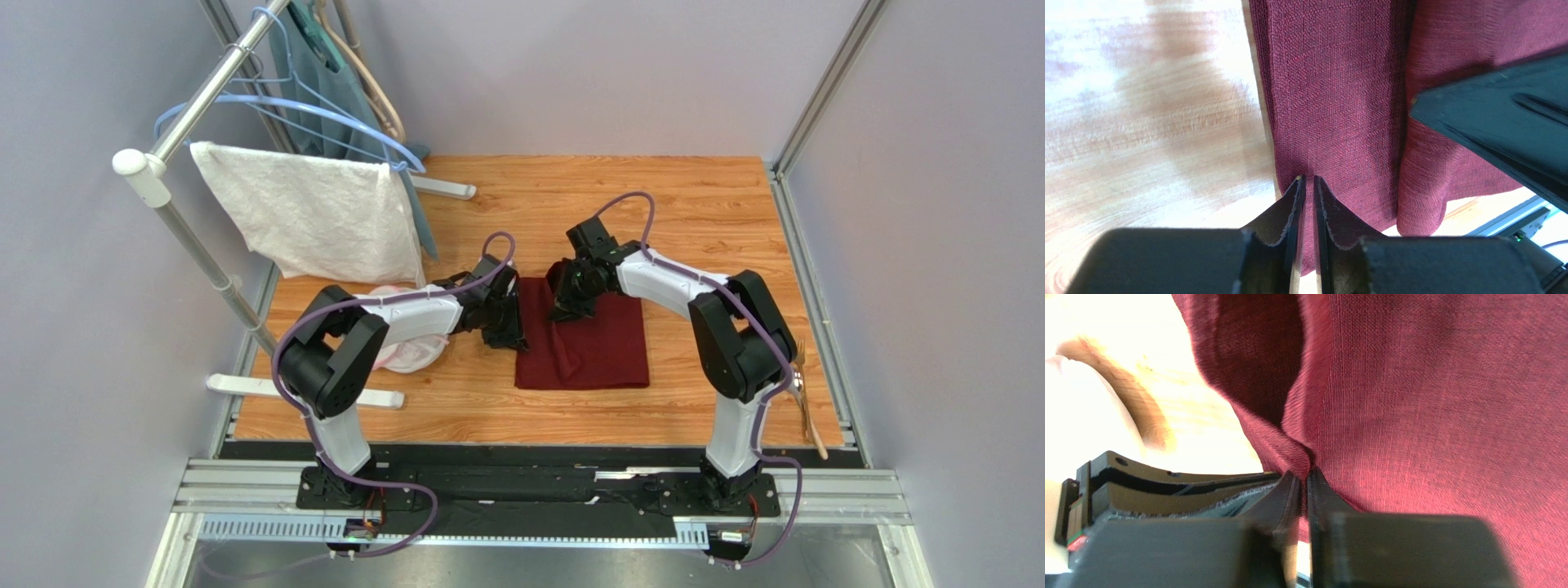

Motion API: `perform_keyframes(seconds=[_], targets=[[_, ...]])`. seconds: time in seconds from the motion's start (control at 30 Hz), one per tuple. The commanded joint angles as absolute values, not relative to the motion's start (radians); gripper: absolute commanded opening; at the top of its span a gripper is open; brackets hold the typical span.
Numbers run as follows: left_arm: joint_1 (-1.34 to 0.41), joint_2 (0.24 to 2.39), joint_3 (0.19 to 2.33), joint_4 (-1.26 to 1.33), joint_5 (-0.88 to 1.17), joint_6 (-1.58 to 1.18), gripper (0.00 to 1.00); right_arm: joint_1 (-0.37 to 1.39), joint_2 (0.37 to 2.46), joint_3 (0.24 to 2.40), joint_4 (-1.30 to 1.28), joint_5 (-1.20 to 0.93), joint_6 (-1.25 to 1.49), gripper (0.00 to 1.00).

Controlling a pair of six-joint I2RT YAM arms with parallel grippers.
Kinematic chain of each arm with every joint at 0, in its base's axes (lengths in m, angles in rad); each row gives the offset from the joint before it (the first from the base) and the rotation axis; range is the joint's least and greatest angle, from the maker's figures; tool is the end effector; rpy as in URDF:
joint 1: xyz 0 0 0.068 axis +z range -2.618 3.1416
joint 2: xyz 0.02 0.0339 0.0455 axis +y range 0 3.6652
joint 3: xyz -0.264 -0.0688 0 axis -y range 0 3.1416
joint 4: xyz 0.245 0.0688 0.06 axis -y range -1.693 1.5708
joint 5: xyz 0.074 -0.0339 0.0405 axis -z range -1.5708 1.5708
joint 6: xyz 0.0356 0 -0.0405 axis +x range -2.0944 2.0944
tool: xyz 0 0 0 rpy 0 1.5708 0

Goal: Fold the napkin into a case and place the utensils inside
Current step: Fold the rectangle-folded napkin at the center of the board, then rotate the square-folded napkin at the center of the board.

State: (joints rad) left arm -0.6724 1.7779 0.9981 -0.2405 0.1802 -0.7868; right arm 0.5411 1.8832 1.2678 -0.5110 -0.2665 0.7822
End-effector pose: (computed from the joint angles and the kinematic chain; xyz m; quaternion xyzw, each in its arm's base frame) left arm 0.2681 -0.2216 0.1493 -0.0304 0.9583 -0.2450 0.1441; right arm 0.3229 0.2050 0.1745 0.0872 0.9633 0.2364 0.0927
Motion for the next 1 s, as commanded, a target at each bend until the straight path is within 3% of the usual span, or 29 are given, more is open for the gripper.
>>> perform_keyframes(seconds=[0.0,0.03,0.1,0.13,0.27,0.4,0.67,0.97], targets=[[-0.678,1.709,0.957,-0.259,0.135,-0.788,0.2,0.548,1.899,1.322,-0.446,-0.345,0.763,0.21],[-0.678,1.689,0.944,-0.267,0.121,-0.788,0.23,0.546,1.893,1.33,-0.439,-0.366,0.72,0.4],[-0.676,1.62,0.931,-0.305,0.08,-0.782,0.26,0.538,1.835,1.344,-0.445,-0.385,0.671,0.53],[-0.675,1.594,0.925,-0.319,0.068,-0.776,0.3,0.522,1.804,1.341,-0.472,-0.377,0.645,0.65],[-0.67,1.464,0.934,-0.389,0.046,-0.762,0.34,0.463,1.658,1.29,-0.532,-0.373,0.559,0.74],[-0.67,1.427,0.974,-0.408,0.061,-0.747,0.35,0.404,1.566,1.176,-0.543,-0.371,0.523,0.73],[-0.673,1.621,1.144,-0.403,0.215,-0.68,0.3,0.39,1.509,1.003,-0.488,-0.379,0.495,0.52],[-0.681,1.629,1.075,-0.44,0.193,-0.652,0.34,0.39,1.44,0.879,-0.5,-0.328,0.465,0.37]])
